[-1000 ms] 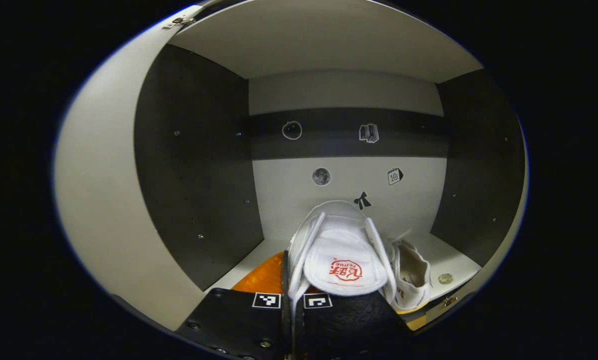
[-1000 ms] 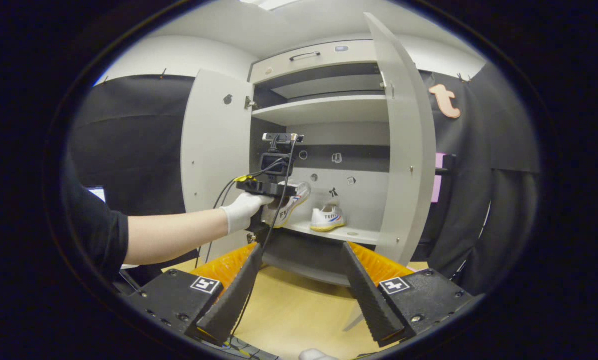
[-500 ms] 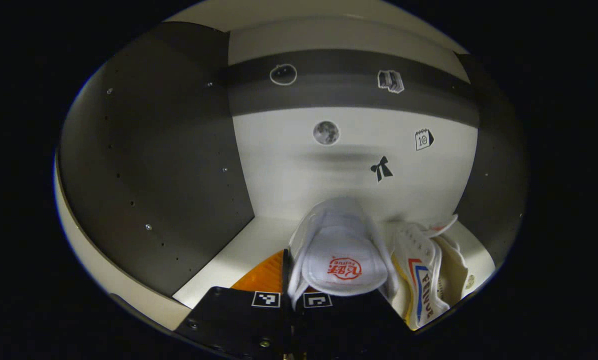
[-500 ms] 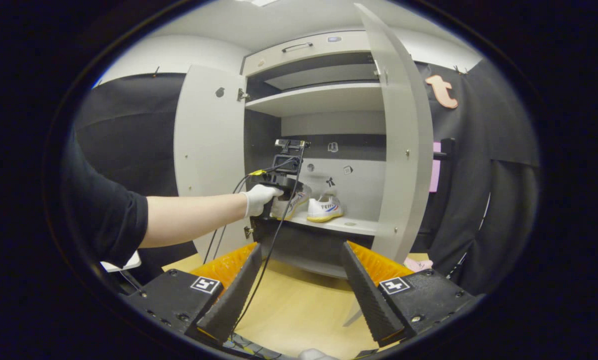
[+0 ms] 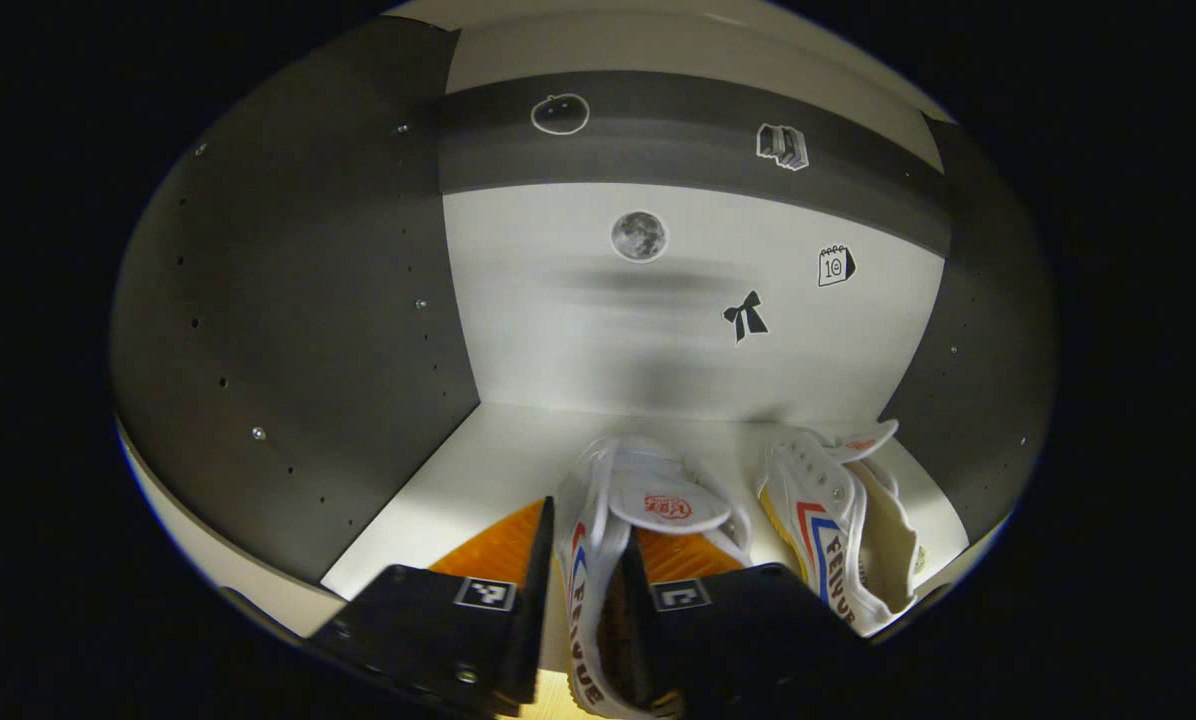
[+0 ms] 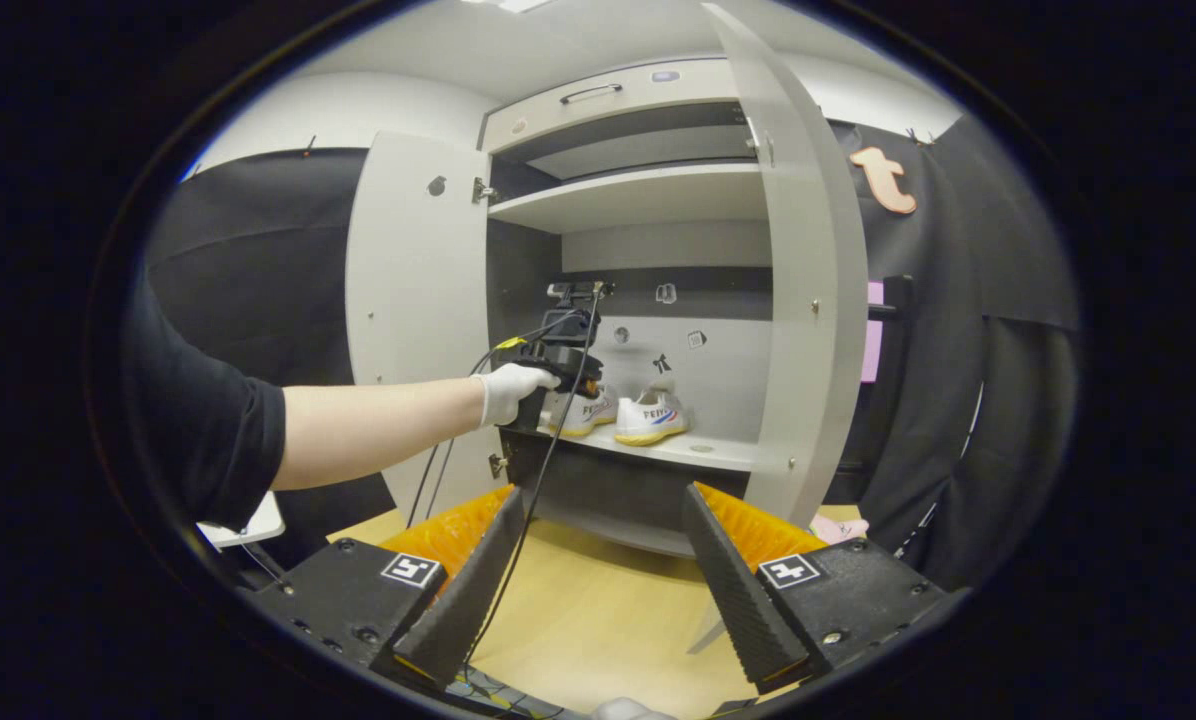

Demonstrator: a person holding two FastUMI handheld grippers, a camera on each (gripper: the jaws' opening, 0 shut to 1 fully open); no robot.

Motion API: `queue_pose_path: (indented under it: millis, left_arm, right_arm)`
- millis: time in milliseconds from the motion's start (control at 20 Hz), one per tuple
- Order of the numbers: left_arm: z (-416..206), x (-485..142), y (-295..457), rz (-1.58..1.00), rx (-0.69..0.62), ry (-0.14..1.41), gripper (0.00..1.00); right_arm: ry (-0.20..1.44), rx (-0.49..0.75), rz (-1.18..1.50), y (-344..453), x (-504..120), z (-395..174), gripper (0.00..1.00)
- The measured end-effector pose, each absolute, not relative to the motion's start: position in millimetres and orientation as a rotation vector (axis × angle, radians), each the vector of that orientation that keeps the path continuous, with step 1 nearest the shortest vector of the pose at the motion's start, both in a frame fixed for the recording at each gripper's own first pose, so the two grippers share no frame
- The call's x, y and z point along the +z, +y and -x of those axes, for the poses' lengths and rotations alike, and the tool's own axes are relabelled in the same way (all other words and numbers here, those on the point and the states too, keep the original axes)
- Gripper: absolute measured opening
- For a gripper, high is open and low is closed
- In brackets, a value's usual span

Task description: Grab one shoe with the right hand and put it into the shoe cabinet, grab the other shoe with the left hand and put it into the shoe cabinet; then close the right door with the right hand and the left door with the left hand.

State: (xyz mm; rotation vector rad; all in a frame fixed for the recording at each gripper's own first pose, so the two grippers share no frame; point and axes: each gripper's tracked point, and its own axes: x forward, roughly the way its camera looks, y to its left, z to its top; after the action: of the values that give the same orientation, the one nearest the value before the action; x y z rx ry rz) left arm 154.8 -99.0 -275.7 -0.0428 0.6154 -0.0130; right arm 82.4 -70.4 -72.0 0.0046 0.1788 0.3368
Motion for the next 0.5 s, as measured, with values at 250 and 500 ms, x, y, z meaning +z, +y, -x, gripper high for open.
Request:
queue_pose_path:
  millis: [250,500]
  left_arm:
    - [-145,-249,-86,0.049,0.001,0.524,0.96]
    - [-111,-205,-77,0.041,-0.001,0.398,0.96]
  right_arm:
    - [0.153,0.330,-0.003,-68,-65,-80,1.00]
    - [0.126,0.291,-0.011,-70,-55,-77,1.00]
